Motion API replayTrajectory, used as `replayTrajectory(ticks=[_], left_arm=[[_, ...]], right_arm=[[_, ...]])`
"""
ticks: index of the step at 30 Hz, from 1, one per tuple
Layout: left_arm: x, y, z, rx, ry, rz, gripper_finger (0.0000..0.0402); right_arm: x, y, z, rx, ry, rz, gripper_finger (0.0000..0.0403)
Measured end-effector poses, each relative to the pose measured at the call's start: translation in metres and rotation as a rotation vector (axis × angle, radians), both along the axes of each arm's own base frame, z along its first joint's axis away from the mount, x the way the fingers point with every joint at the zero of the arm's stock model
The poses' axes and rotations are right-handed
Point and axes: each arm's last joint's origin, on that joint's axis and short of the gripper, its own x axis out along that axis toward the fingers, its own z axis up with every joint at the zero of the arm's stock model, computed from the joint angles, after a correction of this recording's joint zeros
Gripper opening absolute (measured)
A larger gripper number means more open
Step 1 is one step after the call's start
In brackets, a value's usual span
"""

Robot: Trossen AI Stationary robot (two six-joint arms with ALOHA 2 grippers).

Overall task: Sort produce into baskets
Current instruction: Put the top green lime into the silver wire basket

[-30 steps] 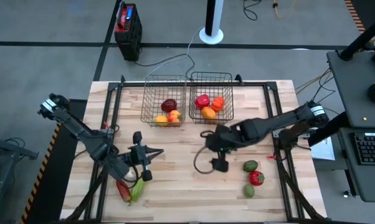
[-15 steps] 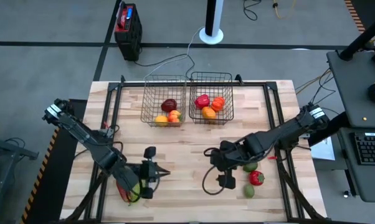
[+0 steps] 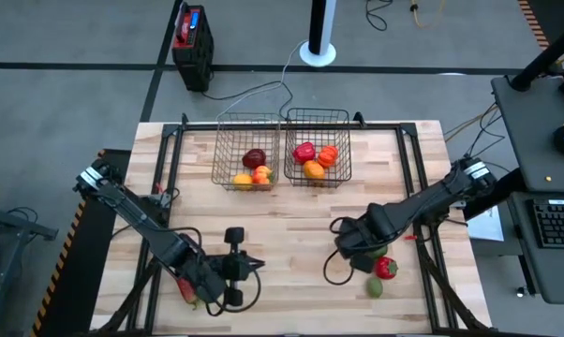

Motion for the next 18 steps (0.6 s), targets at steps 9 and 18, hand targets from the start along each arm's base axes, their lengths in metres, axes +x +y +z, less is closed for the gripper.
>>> replayTrajectory(ticks=[9,18], left_arm=[[-0.001,0.002,-0.002,0.035,-0.01,0.025,0.0],[-0.001,0.002,-0.001,0.053,-0.02,0.041,0.0]], right_arm=[[-0.021,-0.01,-0.04,-0.061,0.153,0.026,0.04],[-0.033,-0.015,-0.065,-0.05,0.214,0.037,0.04]])
